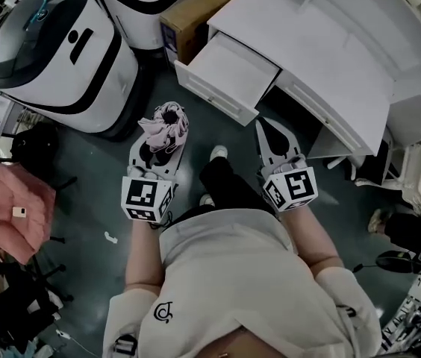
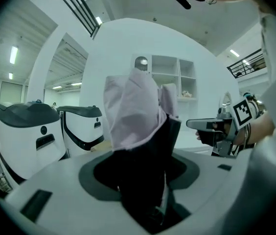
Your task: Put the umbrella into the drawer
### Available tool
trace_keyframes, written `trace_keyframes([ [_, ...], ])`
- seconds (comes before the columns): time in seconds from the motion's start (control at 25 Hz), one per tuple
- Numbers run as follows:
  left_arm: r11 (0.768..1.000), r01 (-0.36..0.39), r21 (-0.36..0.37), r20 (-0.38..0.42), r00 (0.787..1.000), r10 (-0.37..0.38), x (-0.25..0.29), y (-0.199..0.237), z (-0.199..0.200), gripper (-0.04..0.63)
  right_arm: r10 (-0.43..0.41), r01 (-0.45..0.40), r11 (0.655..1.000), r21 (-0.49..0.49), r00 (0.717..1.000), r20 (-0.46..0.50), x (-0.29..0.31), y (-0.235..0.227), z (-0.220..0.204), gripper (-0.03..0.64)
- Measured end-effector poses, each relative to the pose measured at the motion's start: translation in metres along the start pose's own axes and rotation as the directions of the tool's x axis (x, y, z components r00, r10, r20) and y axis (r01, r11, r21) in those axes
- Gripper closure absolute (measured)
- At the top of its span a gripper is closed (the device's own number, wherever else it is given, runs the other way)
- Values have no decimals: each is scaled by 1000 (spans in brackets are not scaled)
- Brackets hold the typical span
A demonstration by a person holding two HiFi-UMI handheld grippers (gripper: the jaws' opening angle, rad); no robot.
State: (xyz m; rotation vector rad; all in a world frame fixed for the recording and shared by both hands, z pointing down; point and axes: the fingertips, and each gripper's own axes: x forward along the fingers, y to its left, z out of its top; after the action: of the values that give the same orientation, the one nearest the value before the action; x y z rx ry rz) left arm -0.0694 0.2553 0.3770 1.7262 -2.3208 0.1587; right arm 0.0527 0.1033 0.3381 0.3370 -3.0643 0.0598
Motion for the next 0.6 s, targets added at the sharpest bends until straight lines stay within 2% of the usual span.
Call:
trace_keyframes([
  [0.24, 999, 42, 25, -42, 998, -41, 75, 34, 13, 362, -42, 43, 998, 48, 999, -20, 59, -46, -13, 611],
  [0.4, 991, 111, 75, -87, 991, -105, 143, 46, 24, 362, -69, 68, 996, 57, 998, 12, 101, -89, -6, 611],
  [0.52, 971, 194, 143, -134, 975, -175, 200, 47, 26, 362, -99, 98, 994, 46, 995, 22, 126, -121, -8, 611],
  [0.6, 947, 264, 182, -165, 958, -235, 235, 44, 26, 362, -123, 122, 990, 67, 992, 12, 140, -139, -15, 611],
])
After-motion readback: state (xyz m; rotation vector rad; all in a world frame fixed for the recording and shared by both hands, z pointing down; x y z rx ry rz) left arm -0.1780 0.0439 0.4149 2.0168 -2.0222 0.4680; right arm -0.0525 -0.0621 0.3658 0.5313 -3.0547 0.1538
